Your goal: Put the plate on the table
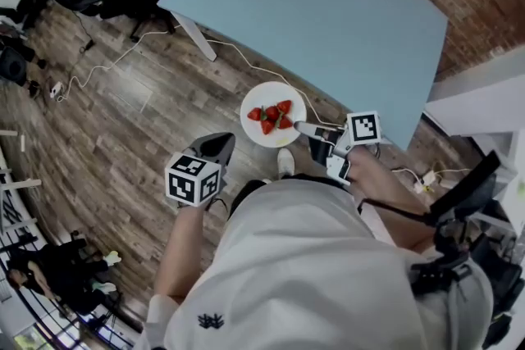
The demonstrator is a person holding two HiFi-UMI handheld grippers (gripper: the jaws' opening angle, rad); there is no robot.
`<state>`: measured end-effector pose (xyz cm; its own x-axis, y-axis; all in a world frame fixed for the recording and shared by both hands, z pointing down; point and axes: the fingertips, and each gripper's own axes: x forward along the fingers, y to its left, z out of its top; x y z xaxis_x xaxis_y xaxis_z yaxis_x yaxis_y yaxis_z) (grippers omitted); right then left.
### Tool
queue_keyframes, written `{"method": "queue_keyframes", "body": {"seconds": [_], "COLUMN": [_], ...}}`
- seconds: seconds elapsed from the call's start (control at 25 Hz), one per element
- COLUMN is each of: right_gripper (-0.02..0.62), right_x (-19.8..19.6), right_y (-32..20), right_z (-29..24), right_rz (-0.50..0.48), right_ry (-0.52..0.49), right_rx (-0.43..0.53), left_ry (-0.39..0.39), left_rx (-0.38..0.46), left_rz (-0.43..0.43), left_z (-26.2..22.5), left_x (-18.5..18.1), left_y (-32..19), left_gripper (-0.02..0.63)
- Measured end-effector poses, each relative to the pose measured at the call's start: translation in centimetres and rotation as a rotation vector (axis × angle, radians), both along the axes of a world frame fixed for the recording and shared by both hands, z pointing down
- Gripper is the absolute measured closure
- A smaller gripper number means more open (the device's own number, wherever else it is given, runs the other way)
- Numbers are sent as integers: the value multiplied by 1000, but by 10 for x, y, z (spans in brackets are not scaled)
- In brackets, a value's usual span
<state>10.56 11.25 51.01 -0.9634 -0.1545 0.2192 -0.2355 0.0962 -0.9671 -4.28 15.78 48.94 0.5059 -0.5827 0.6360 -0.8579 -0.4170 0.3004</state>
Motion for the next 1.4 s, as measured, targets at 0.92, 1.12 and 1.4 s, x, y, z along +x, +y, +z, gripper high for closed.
{"method": "queue_keyframes", "body": {"seconds": [0.92,1.12,1.4], "right_gripper": [575,575,575], "right_x": [-69,-60,-50], "right_y": [-143,-140,-248], "right_z": [-1,-1,15], "right_rz": [307,373,410], "right_ry": [28,17,8], "right_rx": [15,-13,-48], "left_ry": [-9,9,14], "left_rx": [48,52,6], "left_rz": [343,364,357], "left_z": [-16,-17,-3], "left_x": [-75,-72,-67], "left_y": [-144,-143,-224], "left_gripper": [606,606,606]}}
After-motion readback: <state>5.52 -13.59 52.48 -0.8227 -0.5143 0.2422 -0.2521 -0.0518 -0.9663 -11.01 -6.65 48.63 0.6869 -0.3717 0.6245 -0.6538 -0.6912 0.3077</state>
